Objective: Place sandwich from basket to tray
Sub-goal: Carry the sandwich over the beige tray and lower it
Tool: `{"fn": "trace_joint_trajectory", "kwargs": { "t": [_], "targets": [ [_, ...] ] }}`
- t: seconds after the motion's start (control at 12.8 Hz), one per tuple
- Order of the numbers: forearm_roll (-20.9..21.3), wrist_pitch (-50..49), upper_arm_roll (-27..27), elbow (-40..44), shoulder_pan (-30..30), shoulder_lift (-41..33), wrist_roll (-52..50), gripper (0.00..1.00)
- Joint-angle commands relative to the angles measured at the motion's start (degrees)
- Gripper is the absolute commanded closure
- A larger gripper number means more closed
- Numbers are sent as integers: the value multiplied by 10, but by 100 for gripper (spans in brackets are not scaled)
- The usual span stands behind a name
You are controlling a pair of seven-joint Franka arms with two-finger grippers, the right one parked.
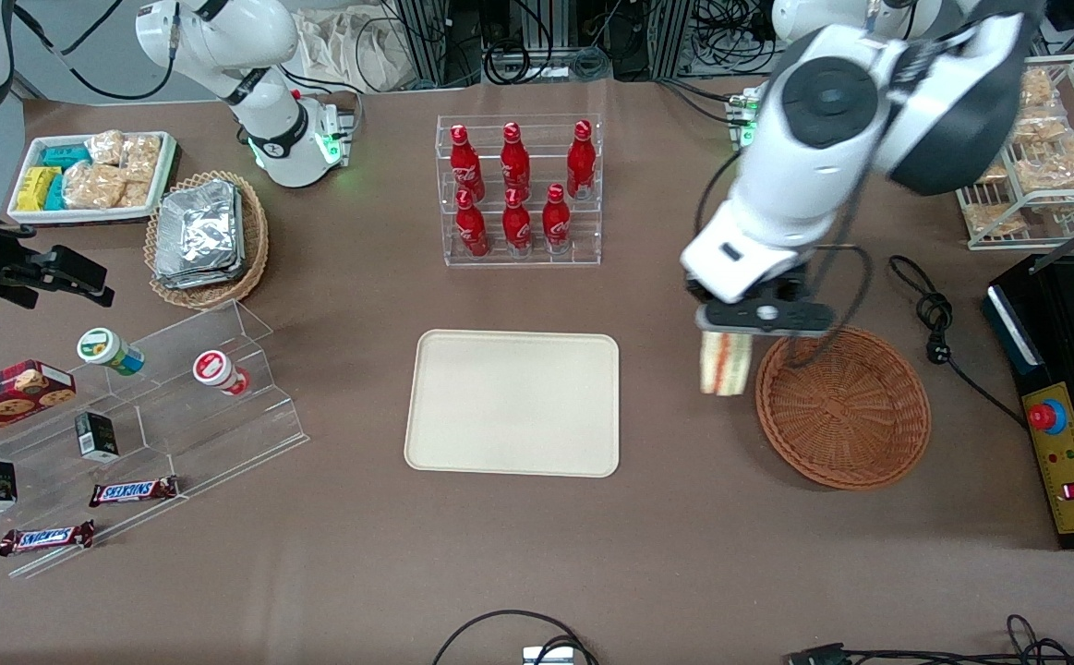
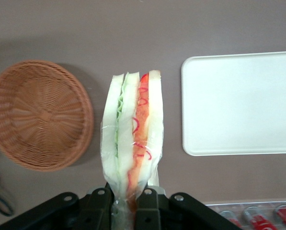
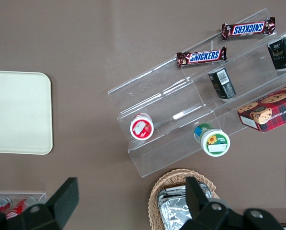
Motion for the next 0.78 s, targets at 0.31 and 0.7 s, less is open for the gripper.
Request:
{"fn": "trace_joint_trajectory", "kwargs": {
  "t": [0.31, 0.7],
  "targets": [
    [33, -11, 2, 150, -104, 187, -57, 100],
    [110, 41, 6, 181, -141, 289, -129, 100]
  ]
}}
